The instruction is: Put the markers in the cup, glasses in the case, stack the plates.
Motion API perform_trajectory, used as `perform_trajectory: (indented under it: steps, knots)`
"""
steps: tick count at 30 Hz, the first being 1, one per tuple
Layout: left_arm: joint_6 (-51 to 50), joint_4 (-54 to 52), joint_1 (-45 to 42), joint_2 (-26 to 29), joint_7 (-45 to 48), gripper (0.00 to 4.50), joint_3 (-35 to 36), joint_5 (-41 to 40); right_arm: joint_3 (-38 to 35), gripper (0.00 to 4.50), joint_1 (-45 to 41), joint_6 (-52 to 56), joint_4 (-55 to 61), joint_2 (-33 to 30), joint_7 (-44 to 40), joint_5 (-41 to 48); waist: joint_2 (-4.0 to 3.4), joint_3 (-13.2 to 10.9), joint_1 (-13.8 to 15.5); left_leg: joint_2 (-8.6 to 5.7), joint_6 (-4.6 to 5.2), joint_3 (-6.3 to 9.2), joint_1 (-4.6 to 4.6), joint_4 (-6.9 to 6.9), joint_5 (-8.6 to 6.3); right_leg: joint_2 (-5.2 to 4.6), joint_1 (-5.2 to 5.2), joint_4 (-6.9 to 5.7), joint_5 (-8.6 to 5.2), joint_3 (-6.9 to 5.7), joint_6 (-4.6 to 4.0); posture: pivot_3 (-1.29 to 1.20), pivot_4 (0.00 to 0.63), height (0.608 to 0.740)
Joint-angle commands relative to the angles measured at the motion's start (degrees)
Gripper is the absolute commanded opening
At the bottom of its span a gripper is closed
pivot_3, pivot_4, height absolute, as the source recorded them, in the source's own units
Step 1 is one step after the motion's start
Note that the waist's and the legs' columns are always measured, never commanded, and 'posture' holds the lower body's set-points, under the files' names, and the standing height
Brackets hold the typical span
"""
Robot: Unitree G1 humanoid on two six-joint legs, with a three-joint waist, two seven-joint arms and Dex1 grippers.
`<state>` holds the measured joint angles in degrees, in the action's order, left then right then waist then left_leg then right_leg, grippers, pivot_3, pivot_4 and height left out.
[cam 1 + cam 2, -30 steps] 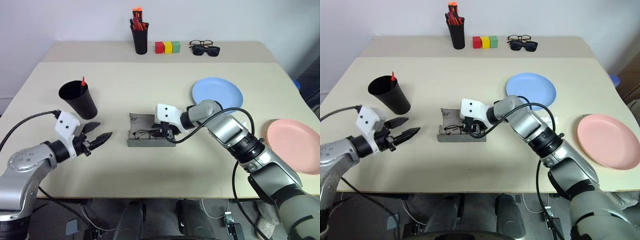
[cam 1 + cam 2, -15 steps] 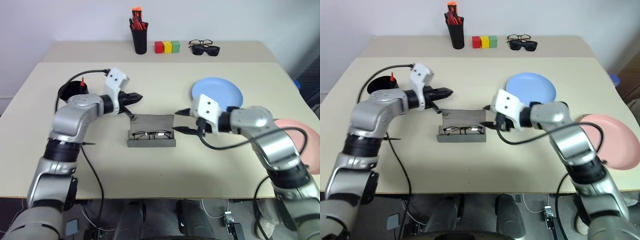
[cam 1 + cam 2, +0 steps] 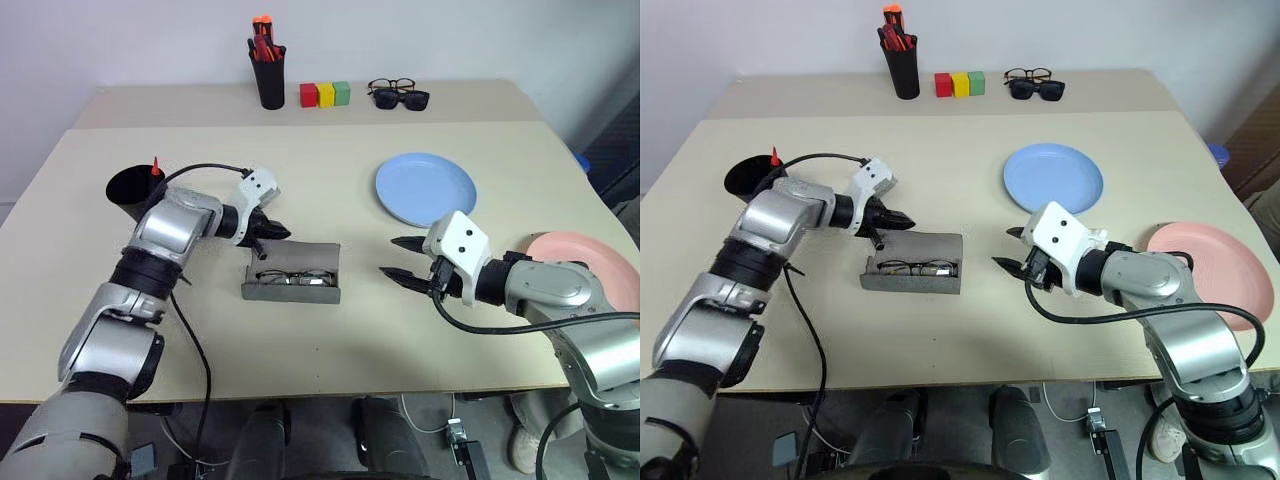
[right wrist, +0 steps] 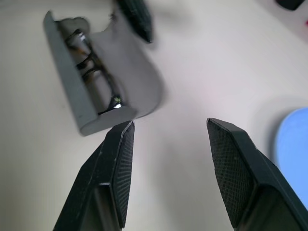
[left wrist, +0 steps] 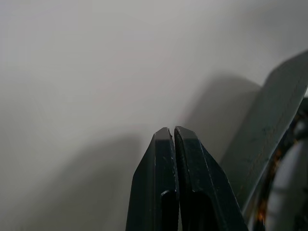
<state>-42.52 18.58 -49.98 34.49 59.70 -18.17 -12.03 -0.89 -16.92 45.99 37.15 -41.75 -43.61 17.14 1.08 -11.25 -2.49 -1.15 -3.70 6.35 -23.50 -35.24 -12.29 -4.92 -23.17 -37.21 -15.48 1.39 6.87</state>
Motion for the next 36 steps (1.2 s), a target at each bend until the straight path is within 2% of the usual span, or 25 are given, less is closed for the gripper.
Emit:
perform_trajectory:
  steps: [1, 6, 9, 11, 14, 17, 20, 21, 22, 27, 28, 32, 36]
  knots:
    - [-1.8, -9.1, 4.3, 3.0, 1.1, 0.07, 2.6, -1.5, -0.6, 2.37, -2.1, -1.2, -1.7, -1.0, 1.1, -0.6, 0.00, 0.0, 0.0, 0.00, 0.00, -0.01, 0.00, 0.00, 0.00, 0.00, 0.00, 0.00, 0.00, 0.00, 0.00, 0.00, 0.150, 0.740]
    - [-4.7, -25.4, 14.9, 9.2, 2.1, 0.07, 6.6, -5.1, 2.9, 2.37, -6.4, -3.5, -10.4, -0.6, 3.2, -4.5, -0.02, 0.0, -0.1, 0.02, 0.00, -0.02, 0.01, 0.01, 0.00, 0.00, -0.01, -0.01, 0.00, 0.03, 0.00, 0.00, 0.150, 0.740]
    - [-3.7, -33.4, 21.9, 12.1, 2.6, 0.07, 8.6, -7.1, 7.4, 2.37, -11.0, -5.3, -19.6, 1.0, 7.3, -10.5, -0.04, 0.0, 0.0, 0.02, 0.00, -0.06, 0.02, 0.00, 0.00, -0.02, -0.02, -0.01, 0.00, 0.05, -0.02, 0.00, 0.150, 0.740]
    - [-2.5, -37.1, 25.6, 11.2, 1.9, 0.07, 11.7, -9.7, 10.6, 2.37, -14.7, -6.7, -27.4, 2.5, 10.7, -15.1, -0.04, 0.0, 0.0, 0.02, 0.00, -0.06, 0.03, -0.02, 0.00, -0.03, 0.00, -0.01, 0.00, 0.05, -0.02, 0.00, 0.150, 0.740]
    - [-1.8, -39.9, 26.8, 5.4, -2.4, 0.07, 19.2, -15.3, 16.5, 2.37, -19.1, -12.9, -39.3, 3.6, 12.7, -22.0, 0.00, 0.0, 0.8, -0.02, -0.02, -0.06, 0.00, -0.05, 0.01, -0.08, 0.01, 0.03, 0.00, 0.04, -0.02, 0.00, 0.150, 0.740]
    - [-1.6, -42.1, 28.1, 3.0, -5.5, 0.07, 21.0, -16.4, 19.1, 2.37, -21.4, -17.5, -47.1, 5.2, 13.3, -25.3, 0.01, 0.0, 1.2, -0.02, -0.03, -0.07, -0.03, -0.04, 0.02, -0.09, 0.00, 0.05, 0.00, 0.02, -0.01, 0.00, 0.150, 0.740]
    - [-1.0, -44.4, 29.6, 1.6, -8.3, 0.00, 21.2, -16.6, 19.3, 1.12, -22.5, -20.0, -50.8, 6.1, 14.0, -27.2, -0.03, 0.0, 1.2, -0.02, -0.03, -0.07, 0.00, 0.00, 0.02, -0.08, -0.01, 0.04, 0.00, 0.03, -0.01, 0.00, 0.150, 0.740]
    - [-0.9, -45.0, 30.0, 1.2, -9.1, 0.00, 21.2, -16.8, 19.3, 0.51, -22.5, -20.7, -51.2, 6.1, 14.1, -27.8, -0.03, 0.0, 1.3, -0.03, -0.04, -0.07, 0.00, 0.00, 0.02, -0.08, -0.01, 0.04, 0.01, 0.03, -0.01, 0.00, 0.150, 0.740]
    - [-0.9, -45.5, 30.3, 0.9, -9.7, 0.00, 21.3, -17.1, 19.0, 0.06, -22.5, -21.1, -51.1, 6.2, 14.2, -28.2, -0.02, 0.0, 1.3, -0.03, -0.04, -0.08, 0.00, 0.00, 0.02, -0.08, -0.01, 0.04, 0.01, 0.03, -0.01, 0.00, 0.150, 0.740]
    - [1.6, -46.5, 31.0, -0.9, -10.9, 0.00, 20.3, -17.6, 17.0, 0.06, -20.8, -20.5, -46.1, 4.6, 14.1, -29.9, -0.03, 0.0, 1.4, -0.03, -0.04, -0.08, 0.00, -0.02, 0.02, -0.08, 0.00, 0.04, 0.01, 0.03, -0.01, 0.00, 0.150, 0.740]
    - [2.9, -46.0, 30.6, -1.8, -10.5, 0.00, 19.3, -17.5, 15.1, 0.06, -19.1, -18.8, -41.5, 2.3, 13.4, -30.1, -0.03, 0.0, 1.4, -0.03, -0.04, -0.08, 0.00, -0.02, 0.02, -0.08, 0.00, 0.04, 0.01, 0.04, -0.01, 0.00, 0.150, 0.740]
    - [7.1, -41.2, 27.4, -5.1, -8.3, 0.00, 14.5, -16.3, 2.8, 0.06, -7.9, -9.1, -20.9, -6.8, 8.0, -27.5, -0.13, -0.1, 2.8, -0.09, -0.04, -0.03, -0.11, -0.02, 0.02, -0.12, -0.01, 0.12, 0.00, -0.01, 0.00, 0.00, 0.150, 0.740]
    - [9.8, -35.2, 23.8, -7.3, -6.1, 0.00, 11.1, -15.4, -10.0, 0.06, 5.7, 1.1, -7.5, -13.1, 2.5, -26.1, -0.12, 0.0, 3.0, -0.08, 0.00, -0.06, -0.05, -0.06, 0.00, -0.09, 0.08, 0.16, 0.00, -0.01, 0.01, 0.00, 0.150, 0.740]
